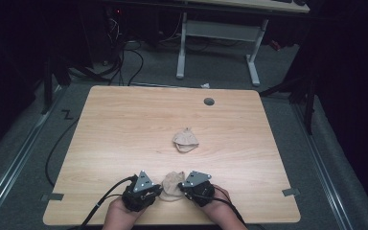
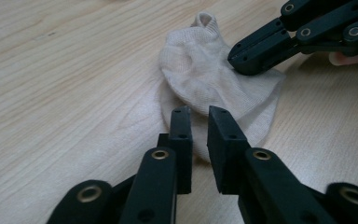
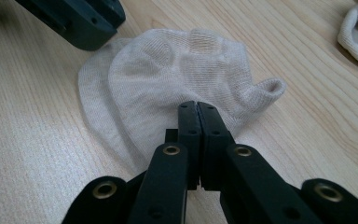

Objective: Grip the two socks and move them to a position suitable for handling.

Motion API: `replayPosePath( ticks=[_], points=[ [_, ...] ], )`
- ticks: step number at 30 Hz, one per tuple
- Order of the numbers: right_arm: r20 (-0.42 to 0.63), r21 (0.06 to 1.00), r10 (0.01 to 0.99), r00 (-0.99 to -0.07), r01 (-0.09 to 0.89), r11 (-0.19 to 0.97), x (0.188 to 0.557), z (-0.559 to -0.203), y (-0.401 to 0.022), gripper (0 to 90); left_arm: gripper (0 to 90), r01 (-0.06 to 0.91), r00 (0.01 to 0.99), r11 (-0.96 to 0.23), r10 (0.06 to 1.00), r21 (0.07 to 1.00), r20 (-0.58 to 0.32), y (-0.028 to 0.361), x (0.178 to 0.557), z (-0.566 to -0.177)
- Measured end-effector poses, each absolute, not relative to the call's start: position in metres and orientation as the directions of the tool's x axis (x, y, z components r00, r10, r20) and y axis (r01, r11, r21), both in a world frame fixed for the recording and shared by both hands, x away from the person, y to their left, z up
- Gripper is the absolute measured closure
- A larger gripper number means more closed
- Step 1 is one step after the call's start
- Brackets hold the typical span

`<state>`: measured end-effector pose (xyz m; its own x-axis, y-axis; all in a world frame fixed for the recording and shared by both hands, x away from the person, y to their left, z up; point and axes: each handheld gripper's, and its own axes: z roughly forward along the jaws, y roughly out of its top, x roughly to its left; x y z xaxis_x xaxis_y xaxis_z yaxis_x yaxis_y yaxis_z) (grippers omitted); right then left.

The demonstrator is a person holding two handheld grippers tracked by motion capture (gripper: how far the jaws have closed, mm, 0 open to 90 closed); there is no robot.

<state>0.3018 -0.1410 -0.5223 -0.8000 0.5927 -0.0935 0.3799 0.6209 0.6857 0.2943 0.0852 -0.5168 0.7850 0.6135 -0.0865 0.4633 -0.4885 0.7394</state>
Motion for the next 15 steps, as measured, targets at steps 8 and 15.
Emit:
replayPosePath(
  ticks=[8, 15],
  points=[
    [-0.101, 0.702, 0.605, -0.790, 0.375, 0.606, 0.299, -0.518, -0.140, 79.0, 89.8, 0.473, 0.785, -0.517, 0.614, 0.713, -0.075, 0.079, 0.296, -0.525],
    [-0.080, 0.735, 0.580, -0.810, 0.345, 0.583, 0.286, -0.514, -0.119, 60.4, 89.8, 0.476, 0.787, -0.513, 0.611, 0.714, -0.086, 0.081, 0.296, -0.526]
  ],
)
